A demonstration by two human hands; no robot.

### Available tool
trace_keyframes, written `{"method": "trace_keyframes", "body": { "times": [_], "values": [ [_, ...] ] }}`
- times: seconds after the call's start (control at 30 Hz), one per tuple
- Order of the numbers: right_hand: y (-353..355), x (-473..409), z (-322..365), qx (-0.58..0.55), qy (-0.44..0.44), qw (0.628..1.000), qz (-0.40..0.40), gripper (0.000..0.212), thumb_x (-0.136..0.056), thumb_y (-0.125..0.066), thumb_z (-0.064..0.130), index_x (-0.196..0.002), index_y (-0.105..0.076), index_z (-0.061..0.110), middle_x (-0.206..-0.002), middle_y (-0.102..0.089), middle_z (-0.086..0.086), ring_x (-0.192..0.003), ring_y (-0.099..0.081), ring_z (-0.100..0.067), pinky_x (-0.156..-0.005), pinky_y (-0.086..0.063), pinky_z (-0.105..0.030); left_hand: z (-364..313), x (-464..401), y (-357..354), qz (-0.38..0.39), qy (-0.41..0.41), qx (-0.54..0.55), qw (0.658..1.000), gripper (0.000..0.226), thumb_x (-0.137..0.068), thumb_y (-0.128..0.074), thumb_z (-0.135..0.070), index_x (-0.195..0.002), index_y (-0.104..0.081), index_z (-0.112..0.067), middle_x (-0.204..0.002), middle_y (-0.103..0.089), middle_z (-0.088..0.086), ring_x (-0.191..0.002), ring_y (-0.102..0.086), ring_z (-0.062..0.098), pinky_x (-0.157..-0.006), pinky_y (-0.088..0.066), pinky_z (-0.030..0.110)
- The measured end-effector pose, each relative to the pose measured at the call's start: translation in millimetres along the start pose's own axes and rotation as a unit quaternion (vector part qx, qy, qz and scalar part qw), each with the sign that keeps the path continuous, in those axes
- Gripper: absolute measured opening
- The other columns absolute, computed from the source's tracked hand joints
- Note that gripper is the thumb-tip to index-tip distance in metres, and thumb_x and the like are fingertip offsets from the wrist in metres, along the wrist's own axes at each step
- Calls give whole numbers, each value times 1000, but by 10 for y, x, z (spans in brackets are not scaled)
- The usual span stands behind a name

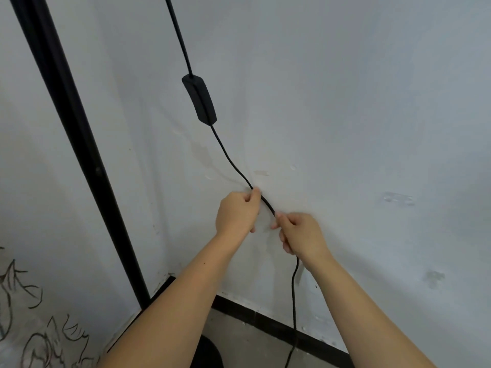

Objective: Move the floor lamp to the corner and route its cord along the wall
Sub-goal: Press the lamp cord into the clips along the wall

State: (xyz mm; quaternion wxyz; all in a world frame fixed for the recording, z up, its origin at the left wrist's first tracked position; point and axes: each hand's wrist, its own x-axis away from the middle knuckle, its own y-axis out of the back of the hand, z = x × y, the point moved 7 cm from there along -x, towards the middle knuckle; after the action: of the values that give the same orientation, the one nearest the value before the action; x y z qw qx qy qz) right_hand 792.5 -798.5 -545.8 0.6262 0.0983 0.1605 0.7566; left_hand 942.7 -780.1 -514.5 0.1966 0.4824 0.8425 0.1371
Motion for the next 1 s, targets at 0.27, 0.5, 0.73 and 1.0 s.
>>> {"method": "trace_keyframes", "body": {
  "times": [0.27, 0.5, 0.73, 1.0],
  "values": [
    [1002, 391, -308, 16, -47, 998, 24, 26, -90, -58, 24, -67, -69, 19, -53, -33, 6, -45, -31, -11, -46, -28, -23, 90, 31, -247, 18, 138, 246, 959, 28, -89, -49, -21, -69, -60, -5, -60, -52, 6, -38, -46, 15, -44, -51, 24],
    [2110, 685, 259, 68, 103, 968, -218, 24, -85, -64, 28, -61, -68, 33, -63, -66, 16, -59, -55, 4, -57, -40, -9, 85, 75, -331, 3, 170, 308, 936, 25, -88, -48, -20, -69, -58, -8, -62, -50, 6, -34, -46, 13, -54, -53, 31],
    [2152, 683, 250, 85, 55, 961, -258, 21, -87, -61, 33, -77, -74, 21, -42, -55, 13, -41, -45, -1, -47, -32, -16, 57, 123, -324, -11, 178, 318, 931, 27, -89, -47, -22, -67, -57, -10, -60, -50, 4, -35, -43, 13, -53, -52, 30],
    [2042, 627, 19, -59, -25, 988, -141, 23, -90, -60, 30, -80, -72, 14, -52, -29, 5, -33, -21, -5, -33, -19, -14, 83, 101, -320, -9, 170, 308, 936, 26, -87, -47, -23, -67, -58, -10, -61, -51, 4, -43, -45, 16, -51, -53, 29]
  ]
}}
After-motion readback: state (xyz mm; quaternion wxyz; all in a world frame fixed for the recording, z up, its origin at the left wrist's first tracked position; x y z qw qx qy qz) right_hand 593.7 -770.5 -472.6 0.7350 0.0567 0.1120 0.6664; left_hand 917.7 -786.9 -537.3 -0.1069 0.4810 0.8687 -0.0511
